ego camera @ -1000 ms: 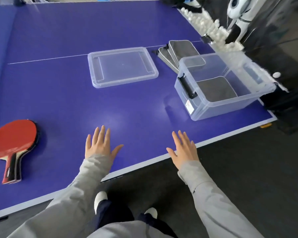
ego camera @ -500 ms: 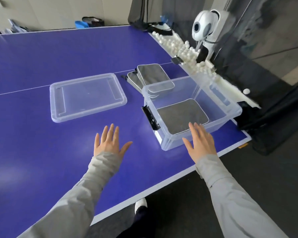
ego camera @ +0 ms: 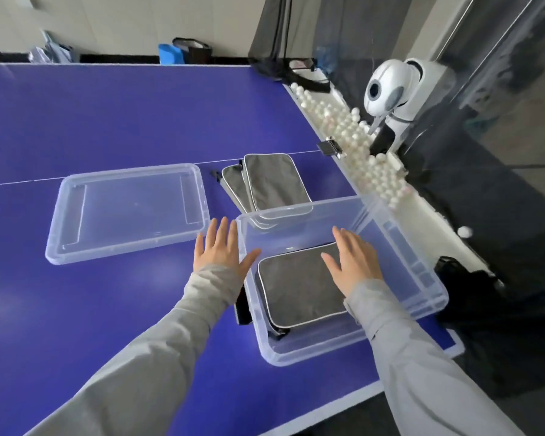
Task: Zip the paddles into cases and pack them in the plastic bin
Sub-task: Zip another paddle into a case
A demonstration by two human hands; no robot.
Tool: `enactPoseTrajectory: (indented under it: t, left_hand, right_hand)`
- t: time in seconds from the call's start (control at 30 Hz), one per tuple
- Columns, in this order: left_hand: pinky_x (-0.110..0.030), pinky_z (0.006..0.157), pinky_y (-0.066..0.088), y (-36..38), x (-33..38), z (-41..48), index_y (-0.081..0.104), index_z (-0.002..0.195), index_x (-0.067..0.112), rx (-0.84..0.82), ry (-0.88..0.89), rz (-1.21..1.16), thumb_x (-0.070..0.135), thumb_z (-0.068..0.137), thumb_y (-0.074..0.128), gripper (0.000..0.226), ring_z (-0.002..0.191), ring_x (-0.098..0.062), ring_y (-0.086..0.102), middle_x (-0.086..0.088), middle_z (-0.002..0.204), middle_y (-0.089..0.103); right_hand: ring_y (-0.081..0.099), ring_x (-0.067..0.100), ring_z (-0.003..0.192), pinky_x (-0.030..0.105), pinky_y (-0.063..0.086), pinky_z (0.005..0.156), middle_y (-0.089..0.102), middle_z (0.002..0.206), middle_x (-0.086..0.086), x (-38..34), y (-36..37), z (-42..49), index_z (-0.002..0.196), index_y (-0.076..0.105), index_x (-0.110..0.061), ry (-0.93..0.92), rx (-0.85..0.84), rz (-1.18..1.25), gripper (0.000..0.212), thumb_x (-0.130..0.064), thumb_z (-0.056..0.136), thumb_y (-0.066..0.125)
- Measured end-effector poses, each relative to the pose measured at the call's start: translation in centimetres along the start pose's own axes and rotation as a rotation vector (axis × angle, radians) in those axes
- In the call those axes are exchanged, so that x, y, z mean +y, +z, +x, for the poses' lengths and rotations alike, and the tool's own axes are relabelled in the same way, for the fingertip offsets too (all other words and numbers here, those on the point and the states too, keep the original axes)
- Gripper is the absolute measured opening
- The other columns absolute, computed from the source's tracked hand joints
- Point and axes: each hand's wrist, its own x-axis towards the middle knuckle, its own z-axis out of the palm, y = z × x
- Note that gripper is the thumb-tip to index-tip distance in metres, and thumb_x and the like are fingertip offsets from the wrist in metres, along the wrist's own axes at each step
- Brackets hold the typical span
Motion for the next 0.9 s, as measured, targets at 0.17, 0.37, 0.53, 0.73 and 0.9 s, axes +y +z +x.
enactPoseTrajectory:
  t: [0.17,0.37,0.53,0.73,0.9]
  left_hand:
    - [-0.039,0.119,0.007,1.3,2.6,4.8,0.007,0.151,0.018,-0.022,-0.166,-0.014,0.065,0.09,0.027,0.08,0.147,-0.018,0.002,0.002,0.159,0.01]
    - [-0.04,0.098,0.033,2.8,4.4,9.3,0.042,0.133,0.018,-0.034,-0.471,-0.202,0.065,0.089,0.034,0.066,0.128,-0.025,0.04,-0.003,0.137,0.048]
    - [-0.034,0.071,0.042,3.4,4.4,10.5,0.058,0.103,0.018,-0.066,-0.702,-0.286,0.07,0.083,0.039,0.059,0.095,-0.032,0.058,-0.008,0.104,0.063]
    - [-0.033,0.071,0.042,3.3,4.6,10.6,0.056,0.096,0.016,-0.073,-0.712,-0.253,0.066,0.084,0.041,0.054,0.094,-0.032,0.058,-0.004,0.106,0.063]
    - [-0.031,0.067,0.037,3.7,4.6,10.8,0.048,0.085,0.019,-0.07,-0.723,-0.23,0.067,0.084,0.041,0.049,0.079,-0.027,0.051,0.002,0.101,0.062]
  right_hand:
    - [0.038,0.027,0.132,0.04,0.034,0.103,0.039,0.147,0.007,2.4,-0.5,8.5,0.147,0.027,-0.014,-0.074,0.002,0.064,0.061,-0.04,0.095,0.045]
    - [0.037,0.03,0.131,0.044,0.037,0.101,0.042,0.144,0.009,4.7,-0.7,19.4,0.144,0.032,-0.012,-0.16,-0.032,0.015,0.056,-0.042,0.097,0.042]
    - [0.039,0.032,0.128,0.044,0.037,0.098,0.048,0.136,0.012,4.1,1.2,26.5,0.135,0.042,-0.01,-0.179,-0.157,-0.008,0.053,-0.046,0.097,0.039]
    - [0.038,0.03,0.129,0.044,0.032,0.102,0.048,0.136,0.011,2.3,5.2,31.9,0.129,0.05,-0.009,-0.125,-0.351,-0.114,0.069,-0.063,0.092,0.029]
    - [0.034,0.03,0.133,0.047,0.028,0.104,0.045,0.14,0.011,0.7,8.1,34.1,0.135,0.044,-0.008,0.015,-0.443,-0.026,0.083,-0.072,0.086,0.026]
